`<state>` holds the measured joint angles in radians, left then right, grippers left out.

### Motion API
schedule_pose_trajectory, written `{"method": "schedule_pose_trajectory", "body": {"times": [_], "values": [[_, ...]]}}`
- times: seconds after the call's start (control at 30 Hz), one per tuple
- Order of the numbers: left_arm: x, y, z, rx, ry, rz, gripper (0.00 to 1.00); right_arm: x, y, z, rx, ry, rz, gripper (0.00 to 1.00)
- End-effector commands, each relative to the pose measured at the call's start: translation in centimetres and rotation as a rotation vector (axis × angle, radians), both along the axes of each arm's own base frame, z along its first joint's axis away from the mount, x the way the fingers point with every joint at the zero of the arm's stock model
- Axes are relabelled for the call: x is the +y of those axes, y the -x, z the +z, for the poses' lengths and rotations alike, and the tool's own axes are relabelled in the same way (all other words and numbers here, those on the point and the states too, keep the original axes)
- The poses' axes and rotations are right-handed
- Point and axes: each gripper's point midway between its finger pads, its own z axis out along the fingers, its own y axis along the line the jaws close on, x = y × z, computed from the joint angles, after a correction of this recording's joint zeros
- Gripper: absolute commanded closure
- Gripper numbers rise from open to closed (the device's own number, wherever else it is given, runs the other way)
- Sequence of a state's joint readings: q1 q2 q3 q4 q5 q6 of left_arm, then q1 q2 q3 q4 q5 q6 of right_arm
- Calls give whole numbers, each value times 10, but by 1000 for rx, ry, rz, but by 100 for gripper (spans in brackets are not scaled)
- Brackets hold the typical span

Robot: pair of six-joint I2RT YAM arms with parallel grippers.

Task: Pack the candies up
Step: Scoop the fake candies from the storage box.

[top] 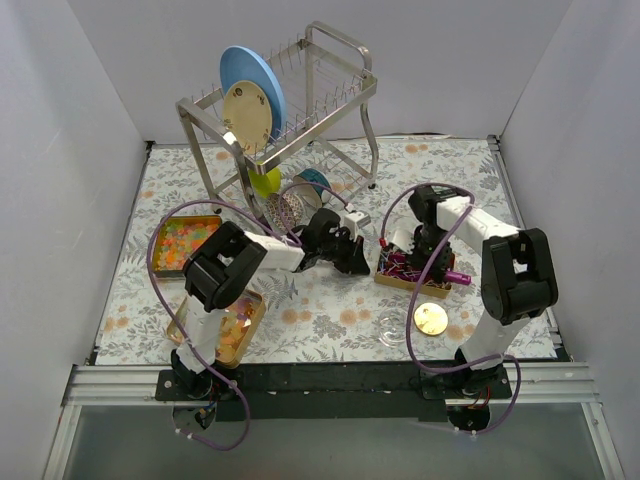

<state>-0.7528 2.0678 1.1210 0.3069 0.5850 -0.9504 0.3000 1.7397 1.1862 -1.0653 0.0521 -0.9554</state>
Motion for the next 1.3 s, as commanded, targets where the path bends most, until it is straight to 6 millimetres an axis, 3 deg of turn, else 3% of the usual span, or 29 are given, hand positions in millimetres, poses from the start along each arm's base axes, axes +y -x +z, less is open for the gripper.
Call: {"method": "schedule_pose_trajectory", "body": {"times": [0.0, 0.33, 0.67, 0.87, 1.0, 1.27], "values": [[4, -9, 52, -95, 56, -39, 99, 23, -13, -12, -67, -167, 27, 99], [12, -11, 69, -108, 50, -93, 97, 22, -21, 0, -177, -336, 3, 99], [24, 3, 87, -153, 17, -204, 95, 22, -8, 6, -217, -502, 42, 99], [33, 9, 95, -160, -14, -245, 94, 13, -11, 11, -261, -554, 29, 99], [37, 9, 98, -178, -32, -267, 93, -5, -17, 18, -291, -607, -39, 99], [37, 2, 108, -202, -51, -272, 87, -13, -9, 32, -302, -684, -37, 99]]}}
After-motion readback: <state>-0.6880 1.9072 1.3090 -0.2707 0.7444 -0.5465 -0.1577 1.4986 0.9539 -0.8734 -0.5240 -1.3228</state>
